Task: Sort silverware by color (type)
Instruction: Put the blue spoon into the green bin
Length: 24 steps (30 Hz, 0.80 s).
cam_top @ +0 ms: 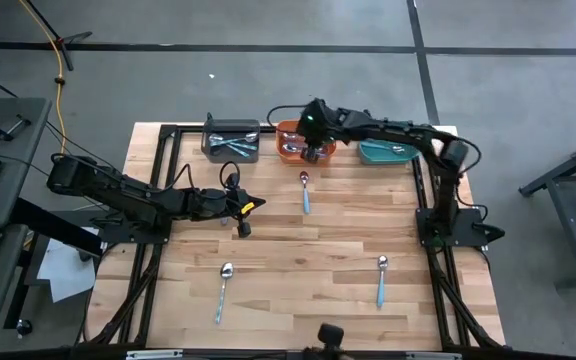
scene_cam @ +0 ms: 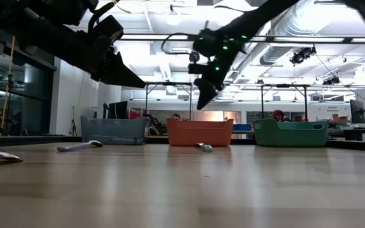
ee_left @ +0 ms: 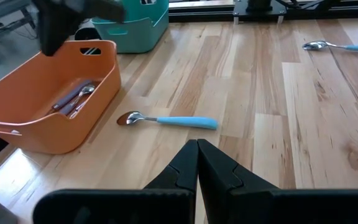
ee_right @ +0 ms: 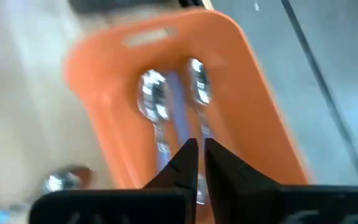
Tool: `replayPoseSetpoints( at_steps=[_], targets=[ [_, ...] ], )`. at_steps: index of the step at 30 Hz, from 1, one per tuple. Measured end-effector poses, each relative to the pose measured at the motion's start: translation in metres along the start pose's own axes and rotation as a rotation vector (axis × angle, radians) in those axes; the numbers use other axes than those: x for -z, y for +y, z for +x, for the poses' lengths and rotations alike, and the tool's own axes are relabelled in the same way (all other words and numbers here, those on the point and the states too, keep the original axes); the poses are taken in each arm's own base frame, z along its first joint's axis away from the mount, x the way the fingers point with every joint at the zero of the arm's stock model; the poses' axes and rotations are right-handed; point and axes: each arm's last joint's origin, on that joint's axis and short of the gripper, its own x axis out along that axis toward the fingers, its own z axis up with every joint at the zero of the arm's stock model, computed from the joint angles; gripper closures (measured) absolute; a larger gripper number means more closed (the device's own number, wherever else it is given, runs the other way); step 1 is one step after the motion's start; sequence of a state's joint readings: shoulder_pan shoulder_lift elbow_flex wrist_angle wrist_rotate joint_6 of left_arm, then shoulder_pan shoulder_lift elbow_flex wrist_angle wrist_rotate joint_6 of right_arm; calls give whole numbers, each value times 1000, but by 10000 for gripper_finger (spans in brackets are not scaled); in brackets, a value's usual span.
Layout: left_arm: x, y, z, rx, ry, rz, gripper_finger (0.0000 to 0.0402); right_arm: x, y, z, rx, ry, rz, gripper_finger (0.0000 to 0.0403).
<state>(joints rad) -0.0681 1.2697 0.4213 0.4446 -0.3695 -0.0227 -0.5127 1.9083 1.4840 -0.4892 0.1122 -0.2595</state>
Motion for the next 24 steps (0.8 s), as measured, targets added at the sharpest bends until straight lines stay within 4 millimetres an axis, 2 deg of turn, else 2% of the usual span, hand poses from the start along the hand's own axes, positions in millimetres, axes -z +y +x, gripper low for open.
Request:
replayPoseSetpoints(
  at_steps=[6, 11, 14, 19, 24],
  targets=[
    [0, 0, 0, -2, 0, -1, 398, 44, 32, -16, -109, -263, 200, 400],
    [0, 1, 0, -2, -1, -1, 398, 70, 62, -34, -68, -281, 418, 402],
    [0, 1, 0, -2, -4, -2, 398, 77, 81, -37, -50, -266, 512, 402],
    [0, 1, 0, -2, -3, -3, 398, 81, 117, -34, -31, -247, 543, 400],
    [0, 0, 0, -2, 5, -9, 398, 84, 131, -32, -10, -235, 583, 397]
  ],
)
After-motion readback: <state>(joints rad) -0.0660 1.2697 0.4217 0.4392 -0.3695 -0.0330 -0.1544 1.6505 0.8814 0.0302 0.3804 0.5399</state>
